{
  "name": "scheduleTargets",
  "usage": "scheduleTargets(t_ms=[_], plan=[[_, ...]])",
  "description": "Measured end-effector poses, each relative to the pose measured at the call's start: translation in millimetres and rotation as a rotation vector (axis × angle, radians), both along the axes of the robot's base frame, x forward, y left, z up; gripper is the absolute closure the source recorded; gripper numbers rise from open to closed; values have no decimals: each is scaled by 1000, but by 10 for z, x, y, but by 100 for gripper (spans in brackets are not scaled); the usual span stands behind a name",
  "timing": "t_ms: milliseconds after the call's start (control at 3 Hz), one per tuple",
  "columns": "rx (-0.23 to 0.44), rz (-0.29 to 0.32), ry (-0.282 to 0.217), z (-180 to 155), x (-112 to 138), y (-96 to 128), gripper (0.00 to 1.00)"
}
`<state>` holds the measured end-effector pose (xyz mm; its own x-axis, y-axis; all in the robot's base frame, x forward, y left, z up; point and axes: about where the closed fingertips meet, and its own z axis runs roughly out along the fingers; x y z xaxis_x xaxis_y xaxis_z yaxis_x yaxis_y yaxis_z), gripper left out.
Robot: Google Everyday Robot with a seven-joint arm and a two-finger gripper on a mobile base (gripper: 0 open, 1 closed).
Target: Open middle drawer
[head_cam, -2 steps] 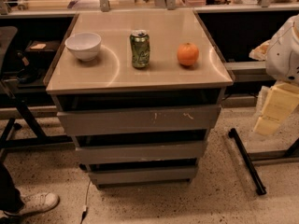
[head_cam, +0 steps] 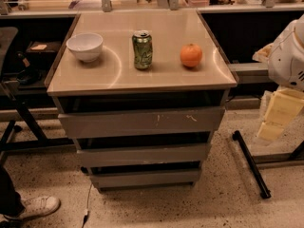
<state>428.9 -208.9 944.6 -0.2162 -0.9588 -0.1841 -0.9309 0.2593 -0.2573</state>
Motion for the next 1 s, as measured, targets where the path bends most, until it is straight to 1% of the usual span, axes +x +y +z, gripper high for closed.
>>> scheduleTargets(t_ms=[333, 667, 1000], plan=[[-35, 28, 44, -500, -54, 52, 0], [-47, 41, 167, -1352, -194, 41, 0], [-47, 41, 167, -1352, -194, 41, 0]])
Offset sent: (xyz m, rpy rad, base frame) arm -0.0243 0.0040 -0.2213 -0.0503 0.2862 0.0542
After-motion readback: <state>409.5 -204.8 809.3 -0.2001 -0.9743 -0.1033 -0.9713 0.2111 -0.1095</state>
